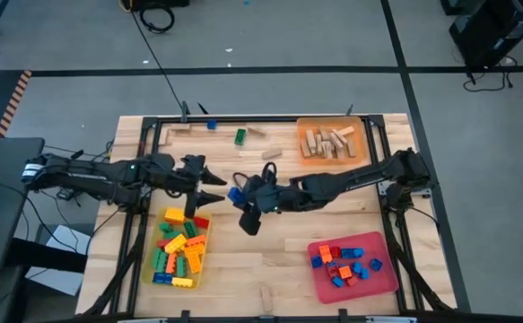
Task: Sort blocks by size
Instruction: Put the large blue game piece into the yellow bin
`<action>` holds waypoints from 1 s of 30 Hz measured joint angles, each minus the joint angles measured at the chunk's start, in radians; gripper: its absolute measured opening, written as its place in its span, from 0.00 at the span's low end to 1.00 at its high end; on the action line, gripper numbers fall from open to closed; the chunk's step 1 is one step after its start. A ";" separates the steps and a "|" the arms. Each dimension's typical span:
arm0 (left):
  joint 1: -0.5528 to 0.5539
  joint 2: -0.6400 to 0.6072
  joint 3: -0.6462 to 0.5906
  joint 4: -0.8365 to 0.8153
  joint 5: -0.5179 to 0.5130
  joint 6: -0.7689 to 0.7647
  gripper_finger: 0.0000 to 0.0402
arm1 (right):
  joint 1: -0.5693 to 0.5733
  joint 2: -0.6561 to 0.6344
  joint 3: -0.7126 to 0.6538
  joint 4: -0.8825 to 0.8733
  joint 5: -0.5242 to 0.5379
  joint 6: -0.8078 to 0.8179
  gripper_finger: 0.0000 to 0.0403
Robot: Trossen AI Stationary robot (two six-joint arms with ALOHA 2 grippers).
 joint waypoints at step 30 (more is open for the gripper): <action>0.010 0.283 0.000 0.474 0.051 -0.033 0.63 | -0.089 -0.213 -0.626 0.931 -0.232 -0.040 0.37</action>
